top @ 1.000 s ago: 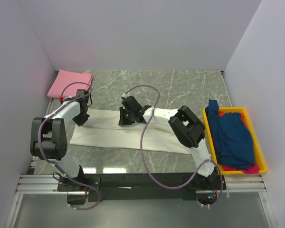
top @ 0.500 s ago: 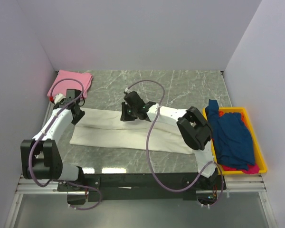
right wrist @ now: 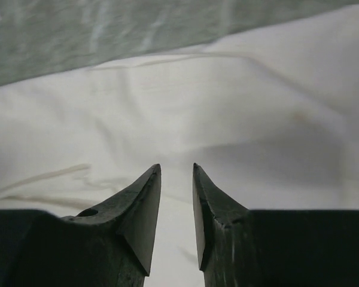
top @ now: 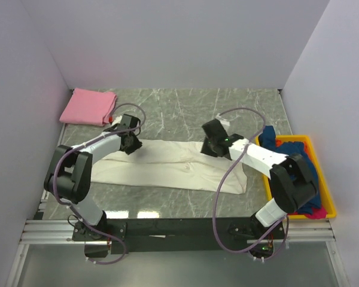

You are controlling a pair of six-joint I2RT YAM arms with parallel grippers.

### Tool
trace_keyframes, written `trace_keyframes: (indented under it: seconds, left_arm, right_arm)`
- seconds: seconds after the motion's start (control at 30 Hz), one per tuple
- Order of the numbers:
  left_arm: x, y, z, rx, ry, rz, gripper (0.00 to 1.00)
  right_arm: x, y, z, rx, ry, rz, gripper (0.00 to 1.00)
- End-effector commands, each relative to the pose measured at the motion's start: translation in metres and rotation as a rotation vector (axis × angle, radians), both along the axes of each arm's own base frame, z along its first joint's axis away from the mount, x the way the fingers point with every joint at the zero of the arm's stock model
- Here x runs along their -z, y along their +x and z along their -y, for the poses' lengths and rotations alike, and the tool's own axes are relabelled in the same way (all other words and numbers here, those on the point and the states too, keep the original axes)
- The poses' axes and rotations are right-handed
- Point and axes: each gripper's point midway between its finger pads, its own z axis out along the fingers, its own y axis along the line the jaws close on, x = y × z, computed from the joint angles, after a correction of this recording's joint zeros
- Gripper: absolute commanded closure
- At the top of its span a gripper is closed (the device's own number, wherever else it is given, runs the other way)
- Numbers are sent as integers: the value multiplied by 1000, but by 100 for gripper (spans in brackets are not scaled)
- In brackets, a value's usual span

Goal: Fold and stack the t-shirts
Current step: Fold the tshirt

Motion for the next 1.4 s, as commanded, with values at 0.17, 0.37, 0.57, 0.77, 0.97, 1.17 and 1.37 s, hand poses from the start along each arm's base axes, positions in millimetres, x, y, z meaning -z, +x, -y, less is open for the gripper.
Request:
trace_keyframes:
  seconds: [0.17,0.37,0.57,0.77,0.97,1.17,1.37]
  left_arm:
    - [-61,47,147,372,-237,281,58]
    - [-44,60,215,519,-260,240,52]
    - [-23,67,249,597,-288,191,52]
    - [-9,56,251,606,-311,161,52]
    - [-5,53,257,636,-328,155,56]
    - [4,48,257,642,-322,120,59]
    - [1,46,262,652,-340,126,66]
  right_arm:
    - [-14,3,109,277,-72,51,62]
    - [-5,18,130,274,-26,21,61]
    - [1,24,119,230,46,1,58]
    - [11,23,116,227,64,-28,57]
    - [18,22,116,233,65,-39,58]
    - [19,22,117,238,70,-40,58]
    - [18,22,116,237,74,-36,59]
